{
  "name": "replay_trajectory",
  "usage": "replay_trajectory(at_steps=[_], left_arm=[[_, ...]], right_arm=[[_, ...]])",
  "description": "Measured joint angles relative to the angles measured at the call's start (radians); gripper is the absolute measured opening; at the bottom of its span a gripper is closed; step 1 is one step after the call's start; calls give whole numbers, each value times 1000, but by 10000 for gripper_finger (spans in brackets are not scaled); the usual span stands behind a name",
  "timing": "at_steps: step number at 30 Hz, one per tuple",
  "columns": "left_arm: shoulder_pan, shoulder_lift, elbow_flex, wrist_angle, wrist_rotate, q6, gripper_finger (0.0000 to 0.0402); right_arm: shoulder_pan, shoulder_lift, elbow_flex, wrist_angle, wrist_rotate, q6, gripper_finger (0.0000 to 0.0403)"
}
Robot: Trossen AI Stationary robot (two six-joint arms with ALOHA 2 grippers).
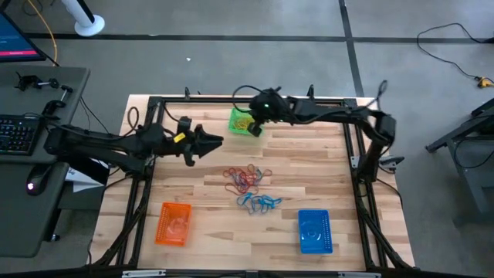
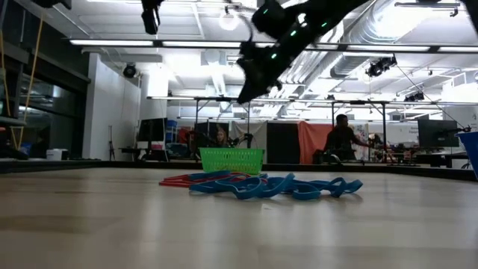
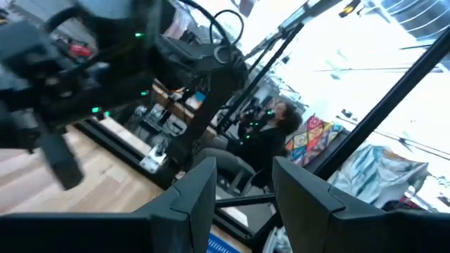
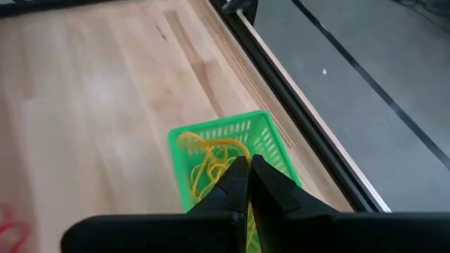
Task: Sort rubber bands into baskets
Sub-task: Put the yellow rubber band into the green bin, then put the red rubber band into the blue bin
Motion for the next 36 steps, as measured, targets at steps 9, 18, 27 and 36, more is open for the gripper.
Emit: replay_trajectory(at_steps=[9,18,27,36], left_arm=[[0,-55,0,-37,-6,-5,131],[1,-55,0,-33,-63,32,131],[22,-55,0,10,-82,124,131],[21,-54,1,-68,-82,155,131]], right_arm=[[-33,156,94,-48,8,30,0],[-56,159,133,-121,-57,113,84],[-60,158,311,-477,-171,87,271],[106,94,147,-829,-351,-77,264]])
